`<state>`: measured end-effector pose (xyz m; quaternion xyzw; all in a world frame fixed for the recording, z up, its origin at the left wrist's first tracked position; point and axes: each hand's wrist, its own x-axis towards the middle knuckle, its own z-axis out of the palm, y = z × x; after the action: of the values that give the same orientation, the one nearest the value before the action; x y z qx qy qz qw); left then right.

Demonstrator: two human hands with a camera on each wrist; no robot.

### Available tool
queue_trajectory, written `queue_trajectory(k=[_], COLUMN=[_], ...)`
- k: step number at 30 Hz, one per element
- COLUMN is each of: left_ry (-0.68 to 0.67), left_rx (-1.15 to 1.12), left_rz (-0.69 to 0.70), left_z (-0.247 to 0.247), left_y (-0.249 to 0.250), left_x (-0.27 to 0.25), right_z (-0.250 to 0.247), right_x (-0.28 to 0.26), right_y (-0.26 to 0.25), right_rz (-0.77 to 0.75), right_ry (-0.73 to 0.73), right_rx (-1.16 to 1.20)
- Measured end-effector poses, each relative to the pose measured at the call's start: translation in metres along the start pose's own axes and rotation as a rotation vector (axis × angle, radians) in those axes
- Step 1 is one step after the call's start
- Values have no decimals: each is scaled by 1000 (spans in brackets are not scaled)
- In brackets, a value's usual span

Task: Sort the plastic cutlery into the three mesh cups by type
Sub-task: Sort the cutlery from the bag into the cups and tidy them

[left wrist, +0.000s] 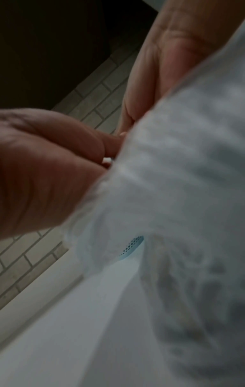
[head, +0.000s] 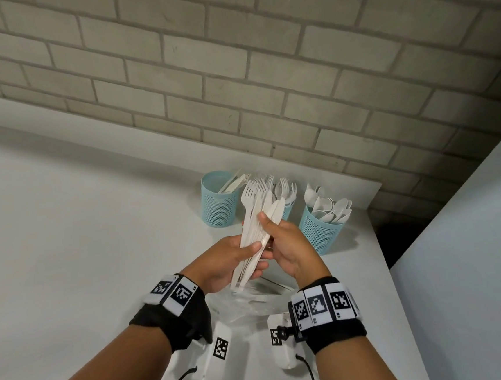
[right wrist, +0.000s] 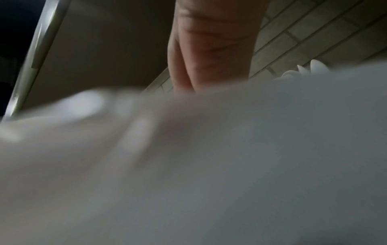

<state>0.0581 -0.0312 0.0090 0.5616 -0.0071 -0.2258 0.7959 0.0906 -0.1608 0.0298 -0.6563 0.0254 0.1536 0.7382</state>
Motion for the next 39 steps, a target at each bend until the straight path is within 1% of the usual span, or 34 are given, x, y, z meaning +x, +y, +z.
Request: queue_trajectory(k=[4,8,12,17,21,24,29,33,39], left_ry=[20,38,87,160,200,205,229,252,230], left_rx=[-55,-39,-38,14,12,11,48,91,62], left_rz=[-2,10,21,92,120,130,100,116,95], left_z=[-1,-2,-4,1,2,2,2,6,11], left_y=[-1,-1,-2,-2,-2,-2,-4,-3,1], left_x=[-1,-1,0,1,0,0,2,0,-4], right_z=[2,2,2,7,8,8,13,14,13], right_x=[1,2,2,-1,2,3,-2,-1,5], right_y=[0,1,2,8,9,8,10,12,17], right_rz=[0,7,-16,-71,-68,-86,-176,-153,-206], right_ry=[58,91,93,65,123,157,129,142,198], right_rx=[-25,-1,11,-64,-36,-13,-54,-49,-93])
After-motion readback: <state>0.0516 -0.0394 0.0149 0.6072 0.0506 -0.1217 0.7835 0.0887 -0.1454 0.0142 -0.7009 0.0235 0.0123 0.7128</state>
